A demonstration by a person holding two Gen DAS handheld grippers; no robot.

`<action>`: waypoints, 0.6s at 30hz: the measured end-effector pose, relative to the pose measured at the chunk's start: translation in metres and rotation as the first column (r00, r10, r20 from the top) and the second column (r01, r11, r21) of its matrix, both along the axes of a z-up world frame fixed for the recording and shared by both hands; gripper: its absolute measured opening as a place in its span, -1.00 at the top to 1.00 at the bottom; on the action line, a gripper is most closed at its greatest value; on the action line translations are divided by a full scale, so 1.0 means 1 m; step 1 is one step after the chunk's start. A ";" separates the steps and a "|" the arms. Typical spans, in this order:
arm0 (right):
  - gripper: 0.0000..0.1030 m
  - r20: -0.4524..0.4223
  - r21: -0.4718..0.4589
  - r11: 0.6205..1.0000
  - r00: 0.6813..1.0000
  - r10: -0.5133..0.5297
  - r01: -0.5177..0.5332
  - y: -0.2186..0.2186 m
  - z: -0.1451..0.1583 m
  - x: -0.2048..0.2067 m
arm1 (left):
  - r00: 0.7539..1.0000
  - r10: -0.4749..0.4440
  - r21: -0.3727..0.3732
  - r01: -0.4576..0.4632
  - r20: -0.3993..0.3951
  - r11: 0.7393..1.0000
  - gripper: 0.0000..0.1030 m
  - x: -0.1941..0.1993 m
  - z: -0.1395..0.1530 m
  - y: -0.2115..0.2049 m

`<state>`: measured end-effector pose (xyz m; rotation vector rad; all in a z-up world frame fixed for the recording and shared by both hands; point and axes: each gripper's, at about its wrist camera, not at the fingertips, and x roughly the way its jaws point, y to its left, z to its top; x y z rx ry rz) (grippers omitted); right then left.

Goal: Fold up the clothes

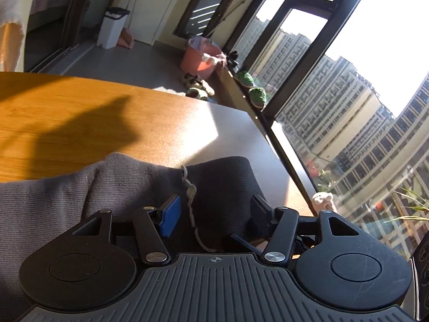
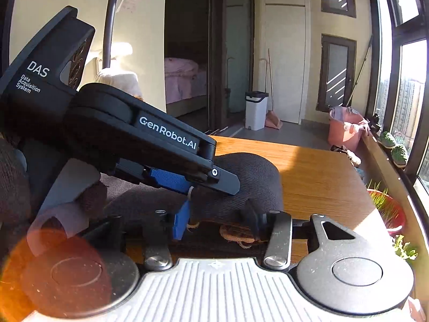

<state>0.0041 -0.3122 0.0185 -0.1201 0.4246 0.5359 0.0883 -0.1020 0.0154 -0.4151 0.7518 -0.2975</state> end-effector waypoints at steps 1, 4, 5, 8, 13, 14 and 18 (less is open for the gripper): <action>-0.20 0.012 0.023 0.999 1.000 -0.023 0.023 -0.008 0.003 -0.001 | 1.000 -0.017 -0.023 0.017 -0.012 1.000 0.02 0.006 -0.003 -0.004; -0.53 -0.023 0.097 0.990 0.994 -0.103 0.105 -0.028 0.004 0.008 | 0.997 -0.066 -0.135 0.059 -0.048 0.989 0.12 0.020 -0.014 -0.009; -0.56 -0.073 0.139 0.984 0.992 -0.105 0.115 -0.035 0.001 0.016 | 0.996 -0.070 -0.165 0.059 -0.063 0.985 0.12 0.024 -0.018 -0.009; -0.57 -0.185 0.247 0.961 0.980 -0.075 0.120 -0.043 -0.013 0.032 | 0.994 -0.062 -0.195 0.044 -0.089 0.980 0.07 0.032 -0.028 -0.009; -0.57 -0.170 0.247 0.964 0.984 -0.057 0.098 -0.035 -0.015 0.029 | 0.994 -0.010 -0.216 -0.014 -0.107 0.976 0.03 0.031 -0.036 0.008; -0.55 -0.143 0.190 0.976 0.986 -0.083 0.110 -0.031 -0.014 0.026 | 0.995 0.004 -0.201 -0.024 -0.099 0.979 0.03 0.029 -0.033 0.011; -0.37 -0.024 0.010 0.961 0.961 -0.276 0.276 -0.036 -0.009 0.025 | 0.997 0.066 -0.139 -0.071 -0.042 0.988 -0.01 0.015 -0.019 0.026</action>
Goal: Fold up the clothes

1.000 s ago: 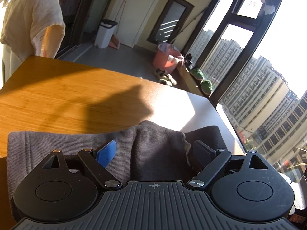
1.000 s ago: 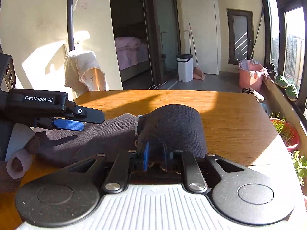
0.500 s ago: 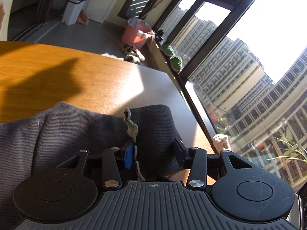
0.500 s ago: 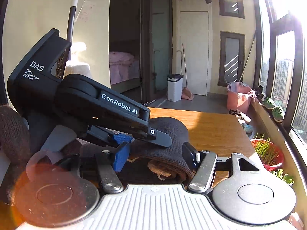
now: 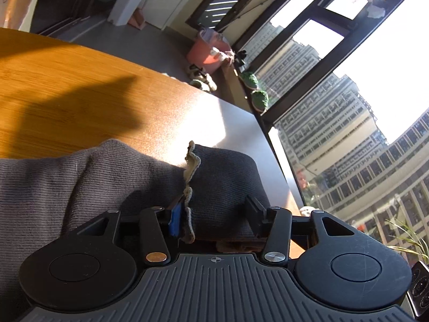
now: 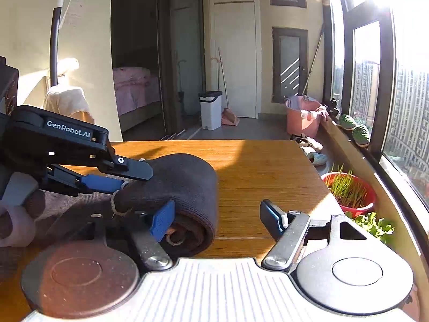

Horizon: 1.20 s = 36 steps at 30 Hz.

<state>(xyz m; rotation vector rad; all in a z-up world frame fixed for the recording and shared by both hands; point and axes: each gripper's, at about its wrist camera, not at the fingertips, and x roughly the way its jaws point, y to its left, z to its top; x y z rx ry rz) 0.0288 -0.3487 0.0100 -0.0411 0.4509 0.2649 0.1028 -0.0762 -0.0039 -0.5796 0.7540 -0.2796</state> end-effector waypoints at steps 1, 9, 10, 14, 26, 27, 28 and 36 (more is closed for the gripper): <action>-0.37 0.009 0.004 0.998 0.998 -0.057 0.057 -0.010 0.003 0.002 | 1.000 0.012 0.004 -0.013 0.021 1.000 -0.02 -0.006 0.004 0.005; -0.37 -0.067 0.201 0.971 0.991 -0.117 0.128 -0.075 0.004 0.010 | 0.999 -0.010 0.048 0.009 0.038 0.999 -0.44 -0.043 0.003 0.020; -0.37 -0.086 0.228 0.965 0.990 -0.113 0.130 -0.079 0.002 0.011 | 0.999 -0.008 0.060 0.006 0.035 0.998 -0.44 -0.045 0.000 0.023; -0.33 -0.092 0.236 0.963 0.990 -0.108 0.127 -0.082 -0.004 0.007 | 0.999 0.003 0.072 -0.006 0.033 0.997 -0.15 -0.052 -0.008 0.042; 0.87 -0.215 0.308 0.945 0.976 -0.047 0.113 -0.055 -0.027 0.049 | 0.998 0.055 0.073 -0.058 0.032 0.996 -0.52 -0.060 -0.003 0.065; 0.89 -0.200 0.299 0.949 0.979 -0.042 0.102 -0.052 -0.023 0.049 | 0.998 0.051 0.079 -0.053 0.034 0.995 -0.59 -0.059 -0.002 0.062; 0.94 -0.182 0.290 0.953 0.983 -0.037 0.089 -0.048 -0.019 0.048 | 0.998 0.047 0.089 -0.050 0.033 0.995 -0.61 -0.058 -0.001 0.059; 0.94 -0.077 0.200 0.980 0.997 0.001 0.015 -0.031 0.000 0.018 | 0.999 0.020 0.121 -0.024 0.031 0.992 -0.69 -0.051 0.008 0.041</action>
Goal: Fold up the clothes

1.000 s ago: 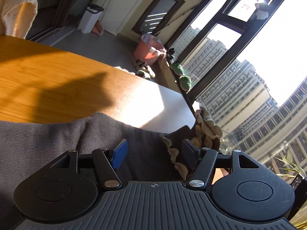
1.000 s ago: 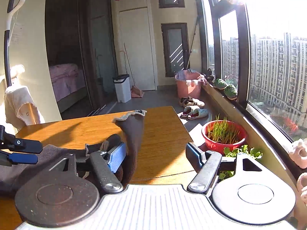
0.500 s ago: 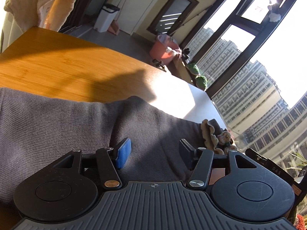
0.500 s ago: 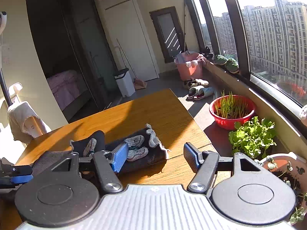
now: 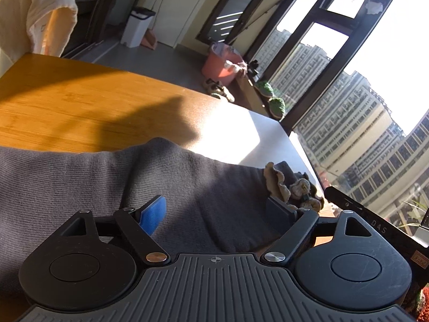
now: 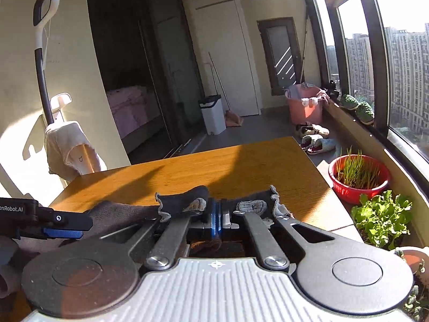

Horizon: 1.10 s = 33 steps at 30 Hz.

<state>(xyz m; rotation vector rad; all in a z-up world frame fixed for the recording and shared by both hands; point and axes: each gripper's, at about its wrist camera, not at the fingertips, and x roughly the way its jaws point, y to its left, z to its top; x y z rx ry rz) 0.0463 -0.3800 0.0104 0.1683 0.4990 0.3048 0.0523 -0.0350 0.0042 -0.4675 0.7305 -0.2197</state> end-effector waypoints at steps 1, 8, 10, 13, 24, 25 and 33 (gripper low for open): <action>0.86 -0.018 0.004 0.999 0.998 -0.052 0.052 -0.010 -0.004 0.003 | 1.000 -0.007 0.003 0.007 0.002 1.000 -0.69 0.000 0.001 -0.003; 0.16 -0.180 0.181 0.972 0.977 -0.116 0.149 -0.047 -0.028 0.024 | 0.996 -0.091 -0.028 0.091 -0.002 0.996 -0.75 0.003 -0.005 -0.028; 0.11 -0.197 0.219 0.964 0.975 -0.105 0.148 -0.046 -0.031 0.030 | 0.994 -0.110 -0.026 0.110 -0.008 0.994 -0.78 0.005 -0.009 -0.038; 0.53 -0.196 0.221 0.966 0.977 -0.089 0.132 -0.041 -0.032 0.038 | 0.993 -0.118 0.010 0.118 0.000 0.993 -0.85 0.006 -0.010 -0.048; 0.89 0.004 -0.026 0.970 0.970 0.244 -0.243 0.047 0.006 -0.014 | 0.998 -0.058 -0.031 0.058 0.001 0.998 -0.88 0.014 0.002 -0.033; 0.89 -0.008 -0.062 0.966 0.968 0.250 -0.250 0.055 0.000 -0.014 | 0.998 -0.056 -0.029 0.056 0.008 0.998 -0.88 0.016 0.005 -0.034; 0.87 -0.001 -0.123 0.962 0.969 0.247 -0.246 0.057 -0.003 -0.017 | 0.989 -0.132 0.094 0.126 0.062 0.988 -0.89 0.054 0.031 -0.082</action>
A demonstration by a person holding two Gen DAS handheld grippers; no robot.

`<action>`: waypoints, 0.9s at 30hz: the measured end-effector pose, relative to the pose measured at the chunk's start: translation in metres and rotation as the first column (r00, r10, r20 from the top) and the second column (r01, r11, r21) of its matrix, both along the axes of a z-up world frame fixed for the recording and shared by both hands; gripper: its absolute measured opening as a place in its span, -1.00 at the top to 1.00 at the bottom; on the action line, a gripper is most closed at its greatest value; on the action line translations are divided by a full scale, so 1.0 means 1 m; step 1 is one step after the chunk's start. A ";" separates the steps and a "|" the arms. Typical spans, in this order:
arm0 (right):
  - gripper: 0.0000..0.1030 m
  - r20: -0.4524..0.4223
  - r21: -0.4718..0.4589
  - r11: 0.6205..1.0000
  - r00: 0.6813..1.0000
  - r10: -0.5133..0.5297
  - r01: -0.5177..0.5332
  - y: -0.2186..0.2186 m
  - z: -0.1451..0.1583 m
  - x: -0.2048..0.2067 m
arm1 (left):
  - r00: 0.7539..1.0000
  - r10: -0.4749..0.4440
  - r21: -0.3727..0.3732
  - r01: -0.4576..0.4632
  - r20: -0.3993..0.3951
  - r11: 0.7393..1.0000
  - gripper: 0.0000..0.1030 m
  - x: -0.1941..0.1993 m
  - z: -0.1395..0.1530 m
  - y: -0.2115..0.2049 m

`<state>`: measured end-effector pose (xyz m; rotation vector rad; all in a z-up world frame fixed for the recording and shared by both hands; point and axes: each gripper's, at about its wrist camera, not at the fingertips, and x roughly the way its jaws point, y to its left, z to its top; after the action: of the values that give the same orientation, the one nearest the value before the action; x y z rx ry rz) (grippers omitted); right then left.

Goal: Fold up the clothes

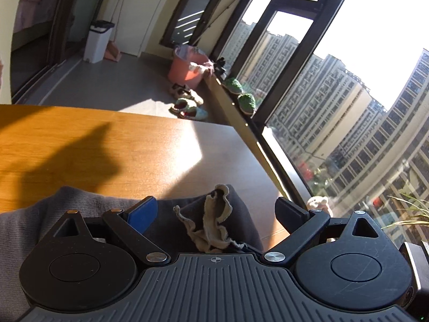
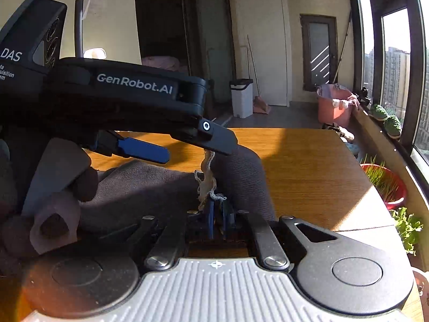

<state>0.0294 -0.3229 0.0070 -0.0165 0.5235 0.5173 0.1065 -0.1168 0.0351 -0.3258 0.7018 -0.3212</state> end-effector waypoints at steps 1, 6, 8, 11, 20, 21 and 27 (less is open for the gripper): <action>0.85 0.002 0.010 1.000 1.000 0.011 -0.011 -0.006 0.002 -0.002 | 1.000 0.002 0.067 -0.001 -0.012 0.998 -0.84 0.007 -0.005 -0.010; 0.06 -0.043 0.192 0.979 0.997 -0.057 0.064 -0.049 0.010 -0.005 | 0.998 0.017 0.205 -0.005 -0.059 0.979 -0.38 0.025 -0.032 -0.025; -0.17 -0.099 0.287 0.946 0.987 -0.126 0.149 -0.066 0.006 0.004 | 0.998 0.021 0.168 -0.011 -0.057 0.986 -0.39 0.023 -0.035 -0.017; -0.18 -0.228 0.366 0.903 0.963 -0.146 0.224 -0.067 -0.014 0.026 | 0.998 0.028 0.132 -0.020 -0.059 0.991 -0.39 0.022 -0.035 -0.011; 0.38 0.053 -0.083 0.996 0.998 -0.029 0.034 0.021 -0.003 0.001 | 0.994 0.061 0.018 -0.060 -0.090 0.998 -0.40 0.014 -0.030 0.022; 0.38 0.119 -0.181 0.983 0.993 0.005 0.017 0.036 -0.002 -0.007 | 0.993 0.075 0.001 -0.075 -0.095 0.997 -0.41 0.012 -0.026 0.028; 0.38 0.295 -0.578 0.816 0.927 0.230 -0.019 0.102 -0.021 -0.039 | 0.998 0.046 -0.083 -0.050 -0.052 0.995 -0.62 -0.009 0.006 0.044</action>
<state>-0.0094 -0.2206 -0.0141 -0.7162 0.3049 0.4582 0.0975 -0.0724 0.0413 -0.4309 0.7297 -0.2985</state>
